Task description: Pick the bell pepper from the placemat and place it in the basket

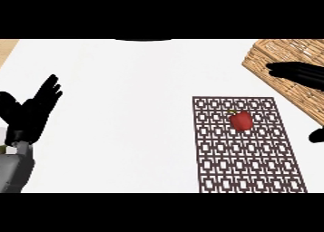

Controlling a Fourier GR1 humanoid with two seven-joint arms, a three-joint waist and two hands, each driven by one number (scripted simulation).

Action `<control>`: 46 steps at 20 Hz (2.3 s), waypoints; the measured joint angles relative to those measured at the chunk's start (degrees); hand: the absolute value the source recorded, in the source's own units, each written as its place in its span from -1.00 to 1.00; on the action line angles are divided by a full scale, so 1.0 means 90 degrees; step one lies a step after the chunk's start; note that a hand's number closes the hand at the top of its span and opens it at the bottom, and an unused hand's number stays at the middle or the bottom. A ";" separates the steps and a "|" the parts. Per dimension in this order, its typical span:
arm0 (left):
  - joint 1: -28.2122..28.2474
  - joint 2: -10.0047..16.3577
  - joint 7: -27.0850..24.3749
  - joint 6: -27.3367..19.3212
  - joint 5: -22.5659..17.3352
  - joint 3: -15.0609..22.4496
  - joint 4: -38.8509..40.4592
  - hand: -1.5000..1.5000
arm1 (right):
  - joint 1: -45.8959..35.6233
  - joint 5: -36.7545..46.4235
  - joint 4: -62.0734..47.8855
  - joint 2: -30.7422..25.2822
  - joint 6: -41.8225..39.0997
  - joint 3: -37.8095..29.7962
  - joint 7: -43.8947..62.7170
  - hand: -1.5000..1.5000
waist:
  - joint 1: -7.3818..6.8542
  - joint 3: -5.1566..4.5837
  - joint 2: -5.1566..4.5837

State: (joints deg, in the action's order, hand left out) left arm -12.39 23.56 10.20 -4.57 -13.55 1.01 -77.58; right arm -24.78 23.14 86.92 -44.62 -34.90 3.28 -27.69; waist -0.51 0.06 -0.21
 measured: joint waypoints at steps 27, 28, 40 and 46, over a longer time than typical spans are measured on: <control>0.0008 -0.0343 0.0303 0.0486 0.0404 -0.0586 -0.0226 0.00 | -0.0757 0.2618 -0.3326 0.1879 0.1662 0.0696 -0.1629 -1.00 | 0.0013 -0.0006 0.0016; 0.0009 -0.0348 0.0328 0.0517 0.0416 -0.0613 -0.0241 0.00 | -0.0800 0.2633 -0.3378 0.1853 0.1627 0.0638 -0.1685 -1.00 | 0.0015 -0.0005 0.0015; 0.0053 -0.0571 0.0278 0.0572 0.0694 -0.0702 -0.0190 0.00 | -0.0679 0.2810 -0.3531 0.1886 0.1801 0.0746 -0.2083 -1.00 | 0.0026 -0.0007 0.0020; 0.0048 -0.0677 0.0147 0.0611 0.0838 -0.0815 -0.0095 0.00 | -0.0539 0.3196 -0.3757 0.2057 0.2191 0.0693 -0.2203 -1.00 | 0.0032 -0.0007 0.0019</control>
State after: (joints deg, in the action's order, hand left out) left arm -11.96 17.47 11.53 0.94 -6.00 -6.32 -78.43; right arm -29.64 51.91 53.11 -26.11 -15.18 9.51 -47.51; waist -0.22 0.00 -0.04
